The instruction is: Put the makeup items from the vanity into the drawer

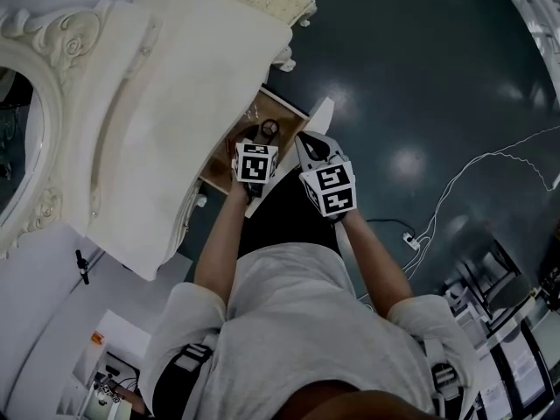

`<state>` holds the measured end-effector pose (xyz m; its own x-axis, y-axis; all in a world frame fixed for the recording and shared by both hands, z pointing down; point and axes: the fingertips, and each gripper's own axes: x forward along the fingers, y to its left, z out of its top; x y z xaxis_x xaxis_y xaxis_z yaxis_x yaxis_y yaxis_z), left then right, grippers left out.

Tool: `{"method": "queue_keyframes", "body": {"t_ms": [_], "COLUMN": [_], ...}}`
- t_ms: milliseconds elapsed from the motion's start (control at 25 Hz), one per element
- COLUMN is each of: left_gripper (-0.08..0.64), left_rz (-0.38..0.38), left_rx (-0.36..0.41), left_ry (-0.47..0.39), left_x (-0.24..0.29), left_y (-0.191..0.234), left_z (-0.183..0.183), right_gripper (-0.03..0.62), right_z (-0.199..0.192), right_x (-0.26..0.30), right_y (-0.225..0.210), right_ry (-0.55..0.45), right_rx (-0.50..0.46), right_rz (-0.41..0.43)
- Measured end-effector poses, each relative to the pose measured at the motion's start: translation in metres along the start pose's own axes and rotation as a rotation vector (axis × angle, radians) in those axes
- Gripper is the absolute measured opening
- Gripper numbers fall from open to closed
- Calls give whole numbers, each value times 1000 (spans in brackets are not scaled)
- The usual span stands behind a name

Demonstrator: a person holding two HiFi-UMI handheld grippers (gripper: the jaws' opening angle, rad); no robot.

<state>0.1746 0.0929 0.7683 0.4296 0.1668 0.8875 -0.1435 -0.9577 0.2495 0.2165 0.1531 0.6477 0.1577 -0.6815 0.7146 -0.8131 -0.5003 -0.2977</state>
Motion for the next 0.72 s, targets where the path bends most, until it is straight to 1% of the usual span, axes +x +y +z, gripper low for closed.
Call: {"method": "queue_keyframes", "body": {"t_ms": [80,160,320,400,520,560,600,720], "left_gripper": [219,205,99,46,23,20,20,14], "left_rz": [5,33,128,184,259,288,316,382], "left_rx": [-2,-5,-27,-81,-226,-259,-279,-302], "left_ry": [-29,-88,-258,-337,-449,-481,-507,-569], "left_x": [-17,-38,-100,-136,-189,-205,-220,-263], "left_y": [-1,3,13,25,39,41,43,44], "left_z": [6,10,15,15,4,-3,-10,-29], "right_gripper": [18,18,18,18,18,18,17,15], "right_z": [9,17,25,33,40,40,41,42], "right_x": [6,12,13,14,11,6,1,-20], "right_y": [8,23,65,92,132,145,158,193], "right_ry": [-9,-27,-52,-74,-113,-124,-138,-189], "right_rx": [-8,-33,-86,-124,-183,-192,-198,-222], "right_rz": [15,39,77,98,115,122,131,149]}}
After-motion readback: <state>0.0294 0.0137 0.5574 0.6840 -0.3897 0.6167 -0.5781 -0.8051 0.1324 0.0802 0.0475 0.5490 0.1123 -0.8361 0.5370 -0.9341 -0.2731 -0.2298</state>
